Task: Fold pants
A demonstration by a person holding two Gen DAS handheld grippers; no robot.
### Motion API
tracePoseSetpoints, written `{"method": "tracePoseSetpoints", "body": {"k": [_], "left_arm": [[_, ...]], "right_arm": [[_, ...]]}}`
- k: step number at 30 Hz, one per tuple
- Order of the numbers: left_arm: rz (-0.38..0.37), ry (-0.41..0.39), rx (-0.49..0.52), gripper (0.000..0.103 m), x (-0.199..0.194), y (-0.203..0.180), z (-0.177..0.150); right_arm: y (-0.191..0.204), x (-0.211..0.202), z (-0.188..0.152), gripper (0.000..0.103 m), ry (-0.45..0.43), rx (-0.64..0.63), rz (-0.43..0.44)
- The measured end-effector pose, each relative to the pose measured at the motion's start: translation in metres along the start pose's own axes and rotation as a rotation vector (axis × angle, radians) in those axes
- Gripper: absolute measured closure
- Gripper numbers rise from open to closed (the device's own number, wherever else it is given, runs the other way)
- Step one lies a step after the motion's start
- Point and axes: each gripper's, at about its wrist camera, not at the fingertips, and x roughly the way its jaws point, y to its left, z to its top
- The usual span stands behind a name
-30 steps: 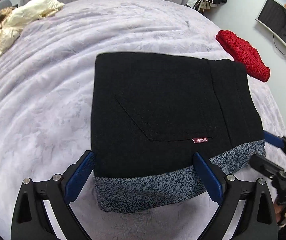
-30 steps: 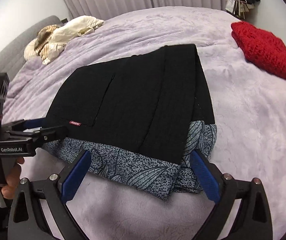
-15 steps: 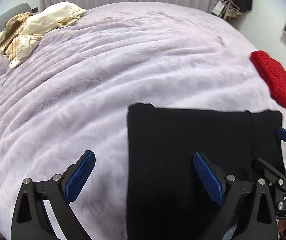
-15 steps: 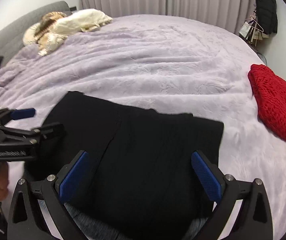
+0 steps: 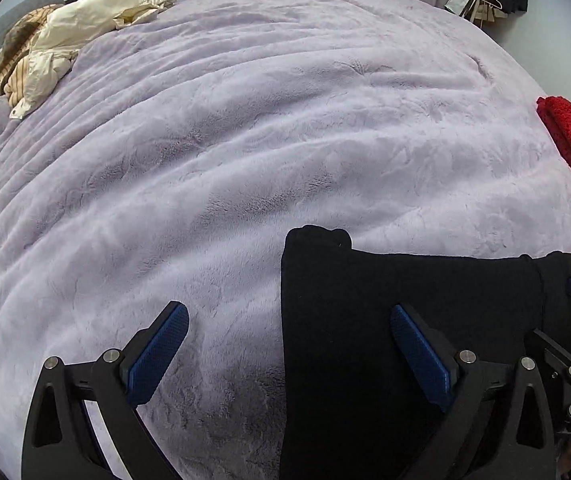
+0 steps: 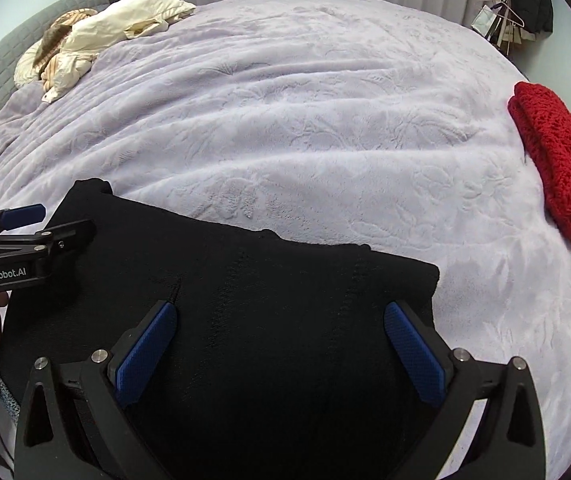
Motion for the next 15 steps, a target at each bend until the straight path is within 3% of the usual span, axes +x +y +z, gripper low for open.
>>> {"method": "tracePoseSetpoints", "body": {"k": [3,6,9,12,15], "left_arm": [[-0.01,-0.043,-0.03,0.001,-0.026,0.008,0.006],[0.053,-0.104,-0.071,0.001,-0.047,0.018,0.018],[0.155,-0.001,-0.098,0.001,-0.029,0.021,0.023],[0.172,0.024,-0.087,0.001,-0.02,0.021,0.009],[0.132,0.018,-0.078,0.001,-0.033,0.023,-0.013]], "right_arm": [[-0.002,-0.009,0.007,0.0,0.021,0.017,-0.002],[0.001,-0.036,0.012,0.0,-0.057,0.035,-0.003],[0.012,-0.039,0.021,0.0,-0.047,0.018,-0.038],[0.021,-0.011,0.022,0.0,0.057,-0.003,-0.117],[0.02,-0.011,0.003,0.0,0.049,0.017,-0.112]]}}
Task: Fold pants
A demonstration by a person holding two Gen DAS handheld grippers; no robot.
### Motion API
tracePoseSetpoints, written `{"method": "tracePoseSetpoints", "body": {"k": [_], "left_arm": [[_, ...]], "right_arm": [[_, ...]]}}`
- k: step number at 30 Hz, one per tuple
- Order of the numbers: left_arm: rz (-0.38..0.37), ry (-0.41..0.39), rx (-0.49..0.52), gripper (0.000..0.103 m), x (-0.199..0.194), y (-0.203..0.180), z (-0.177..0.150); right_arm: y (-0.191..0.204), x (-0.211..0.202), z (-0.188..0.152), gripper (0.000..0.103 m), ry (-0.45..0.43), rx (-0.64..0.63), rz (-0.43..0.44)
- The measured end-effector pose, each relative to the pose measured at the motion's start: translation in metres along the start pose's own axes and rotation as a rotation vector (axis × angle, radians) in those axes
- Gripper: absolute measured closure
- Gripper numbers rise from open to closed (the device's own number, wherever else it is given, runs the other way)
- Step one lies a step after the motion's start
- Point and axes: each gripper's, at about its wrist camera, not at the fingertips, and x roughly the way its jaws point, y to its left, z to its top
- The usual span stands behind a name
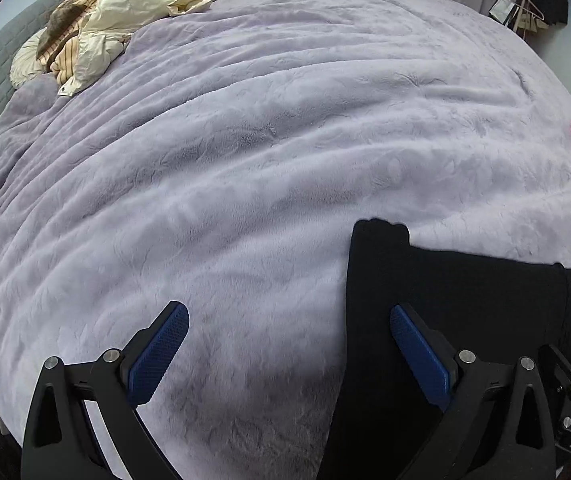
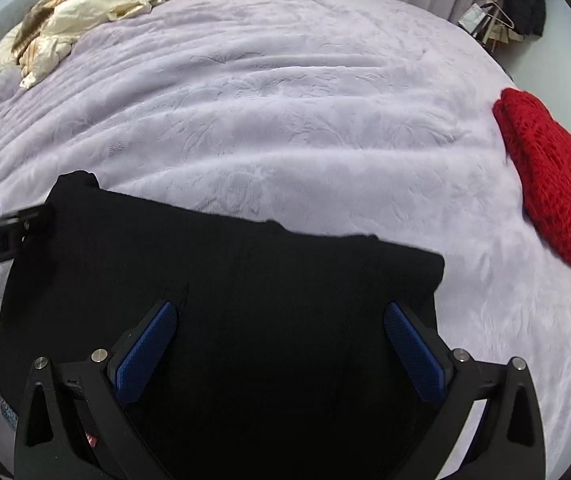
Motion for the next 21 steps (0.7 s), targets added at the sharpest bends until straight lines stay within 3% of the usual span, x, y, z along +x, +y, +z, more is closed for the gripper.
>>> {"method": "tracePoseSetpoints", "body": {"k": [3,9,12,14,17,21], "left_arm": [[-0.025,-0.02,0.027,0.001,-0.019,0.007,-0.03],[-0.056,-0.029,0.03,0.001,-0.023,0.012,-0.077],[-0.107,-0.025,-0.028,0.001,-0.034,0.023,-0.075],[-0.14,-0.064,-0.062,0.001,-0.046,0.032,-0.077],[-0.081,-0.034,-0.022,0.001,-0.035,0.027,-0.081],[-0.098,-0.007,-0.037,0.001,-0.021,0.026,-0.088]], "right_arm": [[-0.003,-0.021,-0.03,0.0,-0.019,0.002,0.017],[0.005,-0.051,-0.094,0.0,-0.088,-0.04,-0.036],[0.007,-0.054,-0.097,0.0,-0.094,-0.051,-0.057],[0.004,-0.071,-0.097,0.0,-0.122,0.0,-0.044],[0.005,-0.088,-0.104,0.0,-0.169,0.017,-0.042],[0.007,-0.069,-0.114,0.0,-0.1,0.025,-0.032]]}}
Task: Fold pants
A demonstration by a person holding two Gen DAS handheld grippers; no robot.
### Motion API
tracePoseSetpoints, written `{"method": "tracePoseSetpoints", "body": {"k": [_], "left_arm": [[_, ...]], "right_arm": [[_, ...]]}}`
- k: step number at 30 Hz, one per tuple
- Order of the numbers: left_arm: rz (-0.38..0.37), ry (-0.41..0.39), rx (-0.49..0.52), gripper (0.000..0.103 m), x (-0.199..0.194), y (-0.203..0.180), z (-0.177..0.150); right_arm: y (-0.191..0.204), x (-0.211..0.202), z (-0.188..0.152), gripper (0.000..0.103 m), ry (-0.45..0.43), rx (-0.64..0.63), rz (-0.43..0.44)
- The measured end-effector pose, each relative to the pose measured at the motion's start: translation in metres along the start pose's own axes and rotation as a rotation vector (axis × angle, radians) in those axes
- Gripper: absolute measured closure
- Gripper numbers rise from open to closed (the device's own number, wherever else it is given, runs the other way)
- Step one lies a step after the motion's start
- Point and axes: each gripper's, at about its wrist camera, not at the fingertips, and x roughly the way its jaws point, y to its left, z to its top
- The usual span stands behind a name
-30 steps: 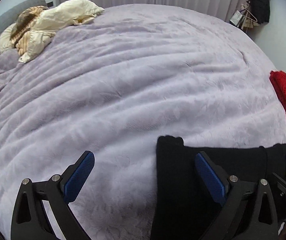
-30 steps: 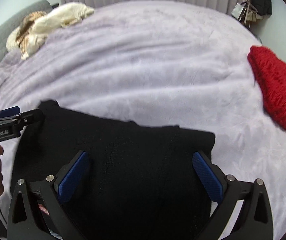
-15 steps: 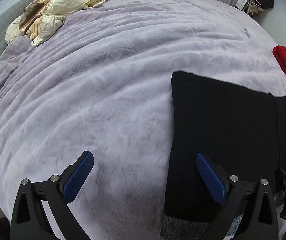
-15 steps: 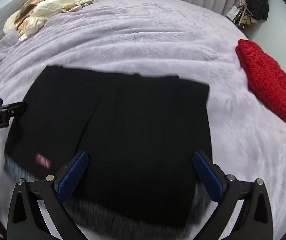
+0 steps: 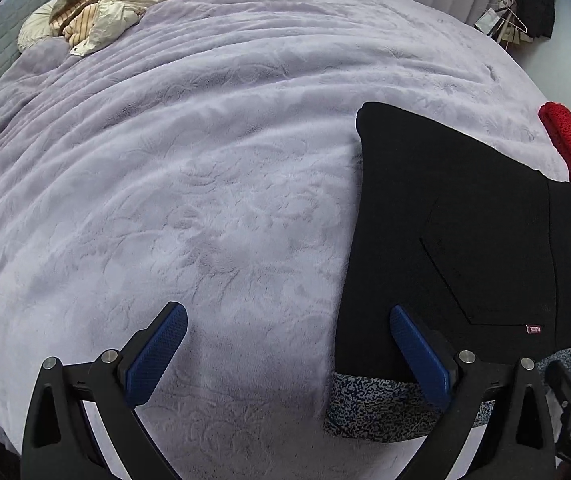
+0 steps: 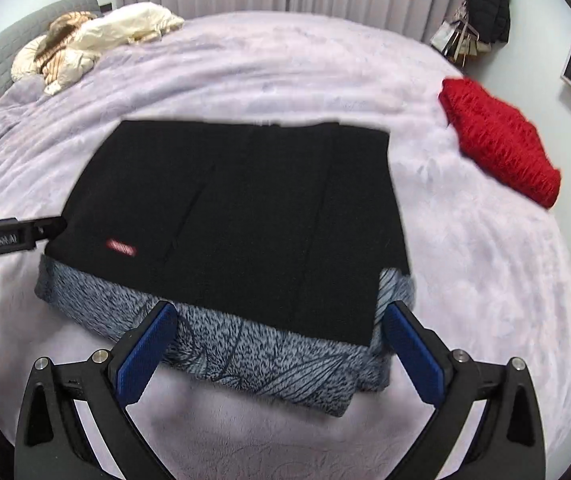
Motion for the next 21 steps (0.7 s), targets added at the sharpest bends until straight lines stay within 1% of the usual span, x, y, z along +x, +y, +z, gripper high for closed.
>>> {"method": "tracePoseSetpoints", "body": {"k": [1,2,5,6,8,9,11,13,14,15,17,19,21], "left_arm": [[0.005,0.002,0.007,0.0,0.003,-0.002,-0.001],[0.012,0.004,0.013,0.0,0.006,-0.004,-0.003],[0.039,-0.01,0.031,0.0,0.005,-0.009,-0.005],[0.043,-0.016,0.032,0.0,0.001,-0.009,-0.004],[0.032,-0.033,0.03,0.0,-0.011,-0.009,-0.004],[0.014,-0.043,0.03,0.0,-0.019,-0.009,-0.005],[-0.012,-0.058,0.034,0.0,-0.03,-0.013,-0.006],[-0.029,-0.069,0.058,0.0,-0.038,-0.022,-0.009],[-0.034,-0.074,0.081,0.0,-0.041,-0.029,-0.012],[-0.032,-0.076,0.101,0.0,-0.041,-0.035,-0.013],[-0.017,-0.072,0.128,0.0,-0.037,-0.044,-0.015],[-0.009,-0.053,0.129,0.0,-0.029,-0.046,-0.015],[-0.02,-0.037,0.121,0.0,-0.027,-0.044,-0.012]], "right_arm": [[-0.002,0.009,-0.002,0.0,0.028,0.012,0.005],[-0.003,0.015,-0.005,0.0,0.038,0.02,0.01],[0.0,0.019,-0.006,0.0,0.022,-0.005,-0.005],[0.001,0.018,-0.005,0.0,0.028,-0.015,-0.011],[0.001,0.011,-0.004,0.0,0.025,-0.006,-0.017],[0.001,0.003,-0.003,0.0,0.006,0.008,-0.011],[0.0,-0.015,-0.002,0.0,-0.052,0.03,0.029],[0.004,-0.024,-0.002,0.0,-0.1,0.024,0.046],[0.007,-0.024,-0.001,0.0,-0.107,0.013,0.05],[0.009,-0.02,-0.001,0.0,-0.099,0.002,0.055],[0.013,-0.002,-0.002,0.0,-0.047,-0.005,0.044],[0.015,0.012,-0.004,0.0,-0.013,-0.009,-0.016],[0.01,0.017,-0.004,0.0,0.009,0.014,0.022]]}}
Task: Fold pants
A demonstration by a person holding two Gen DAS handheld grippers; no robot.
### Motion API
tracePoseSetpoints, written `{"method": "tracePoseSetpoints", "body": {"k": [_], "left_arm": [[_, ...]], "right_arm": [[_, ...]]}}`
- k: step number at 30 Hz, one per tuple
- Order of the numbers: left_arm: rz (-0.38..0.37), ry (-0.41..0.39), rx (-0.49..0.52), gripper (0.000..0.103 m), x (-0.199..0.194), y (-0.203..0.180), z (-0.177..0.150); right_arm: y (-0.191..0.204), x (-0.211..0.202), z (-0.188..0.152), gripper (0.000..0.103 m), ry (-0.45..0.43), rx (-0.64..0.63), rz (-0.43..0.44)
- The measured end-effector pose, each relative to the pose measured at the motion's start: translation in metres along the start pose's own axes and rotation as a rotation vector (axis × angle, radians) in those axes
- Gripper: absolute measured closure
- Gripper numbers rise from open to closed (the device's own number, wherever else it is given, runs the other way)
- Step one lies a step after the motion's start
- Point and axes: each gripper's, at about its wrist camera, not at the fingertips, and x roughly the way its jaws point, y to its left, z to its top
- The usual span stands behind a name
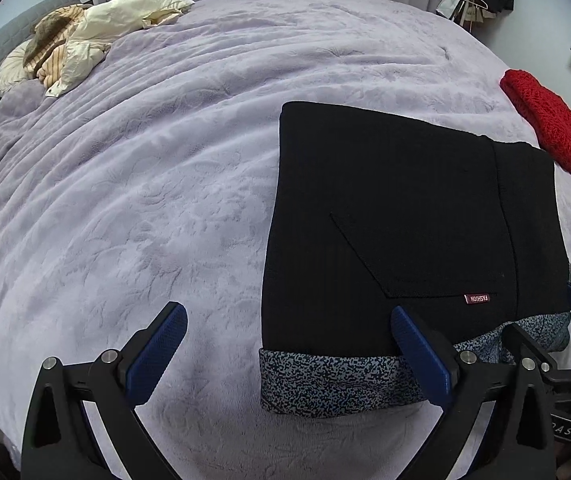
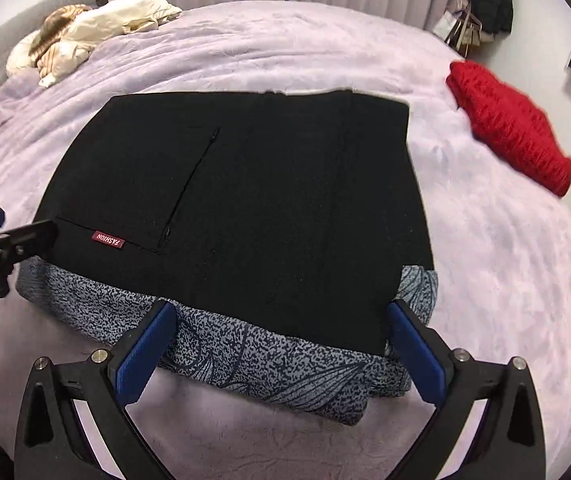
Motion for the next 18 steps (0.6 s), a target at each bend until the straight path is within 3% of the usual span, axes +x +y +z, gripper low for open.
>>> {"method": "tracePoseSetpoints", "body": {"k": [7,10,18], "left_arm": [[-0.021,-0.022,0.028,0.0,-0.02,-0.012,0.006],[-0.034,-0.011,0.038,0.0,-0.028,-0.02,0.0],[-0.018,-0.074,0.083,0.0,-0.059,-0.038,-0.016]], "right_arm": [[-0.007,-0.036,0.021,0.0,-0.089,0.031,0.03],[-0.006,-0.034,0.033,0.0,-0.038,0.048,-0.048],[0.009,-0.063,0.008,0.0,0.008,0.056,-0.074]]}}
